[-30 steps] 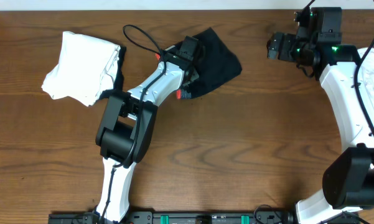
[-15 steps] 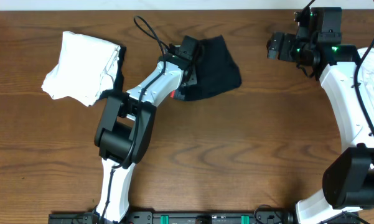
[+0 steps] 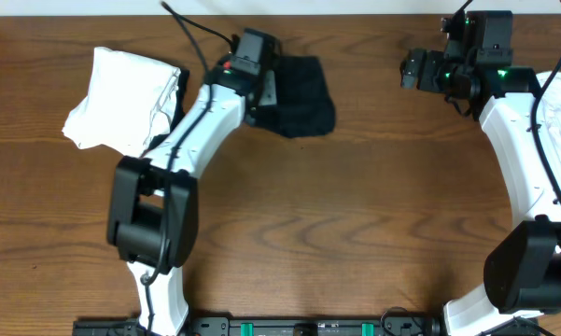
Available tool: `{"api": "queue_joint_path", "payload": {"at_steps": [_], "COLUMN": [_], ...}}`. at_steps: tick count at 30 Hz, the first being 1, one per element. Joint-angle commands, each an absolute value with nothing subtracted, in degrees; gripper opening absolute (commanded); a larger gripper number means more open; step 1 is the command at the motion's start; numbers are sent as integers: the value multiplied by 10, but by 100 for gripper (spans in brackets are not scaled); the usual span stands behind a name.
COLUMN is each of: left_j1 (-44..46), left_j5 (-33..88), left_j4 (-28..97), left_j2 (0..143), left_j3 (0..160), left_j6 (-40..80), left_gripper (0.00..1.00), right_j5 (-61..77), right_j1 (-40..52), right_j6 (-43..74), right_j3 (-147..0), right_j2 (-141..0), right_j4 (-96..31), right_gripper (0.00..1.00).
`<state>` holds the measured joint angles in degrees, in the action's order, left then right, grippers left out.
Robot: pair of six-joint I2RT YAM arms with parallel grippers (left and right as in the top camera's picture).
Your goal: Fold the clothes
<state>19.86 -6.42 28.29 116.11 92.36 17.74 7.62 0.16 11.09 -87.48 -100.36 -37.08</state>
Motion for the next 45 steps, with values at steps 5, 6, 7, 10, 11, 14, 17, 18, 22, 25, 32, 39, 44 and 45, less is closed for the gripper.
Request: {"api": "queue_joint_path", "payload": {"at_steps": [5, 6, 7, 10, 11, 14, 17, 18, 22, 25, 32, 39, 44, 45], "left_j1": [143, 135, 130, 112, 108, 96, 82, 77, 55, 34, -31, -100, -125, -127], "left_j5": [-72, -72, -71, -71, -71, -71, -71, -71, -71, -71, -70, -18, -19, -19], "left_j4": [256, 251, 246, 218, 207, 178, 150, 143, 122, 117, 120, 159, 201, 215], "left_j2": [1124, 1121, 1118, 1113, 1111, 1107, 1103, 1103, 1101, 1096, 1074, 1070, 1070, 1070], "left_j3": [924, 924, 924, 924, 924, 924, 924, 924, 929, 934, 934, 934, 934, 934], "left_j6": [161, 161, 161, 161, 161, 161, 161, 161, 151, 146, 191, 325, 383, 386], "left_gripper": [6, 6, 6, 6, 6, 6, 6, 6, 6, 6, 6, 6, 6, 6], "right_j5": [70, 70, 70, 70, 70, 70, 70, 70, 70, 70, 70, 70, 70, 70], "right_j1": [1, 1, 1, 1, 1, 1, 1, 1, 1, 1, 1, 1, 1, 1], "right_j6": [110, 111, 111, 110, 111, 111, 111, 111, 111, 110, 111, 111, 111, 111], "right_j3": [-873, -873, -873, -873, -873, -873, -873, -873, -873, -873, -873, -873, -873, -873], "right_j2": [-1005, -1005, -1005, -1005, -1005, -1005, -1005, -1005, -1005, -1005, -1005, -1005, -1005, -1005], "right_j4": [-371, -371, -371, -371, -371, -371, -371, -371, -371, -371, -371, -371, -371, -371], "right_gripper": [99, 99, 99, 99, 99, 99, 99, 99, 99, 99, 99, 99, 99, 99]}}
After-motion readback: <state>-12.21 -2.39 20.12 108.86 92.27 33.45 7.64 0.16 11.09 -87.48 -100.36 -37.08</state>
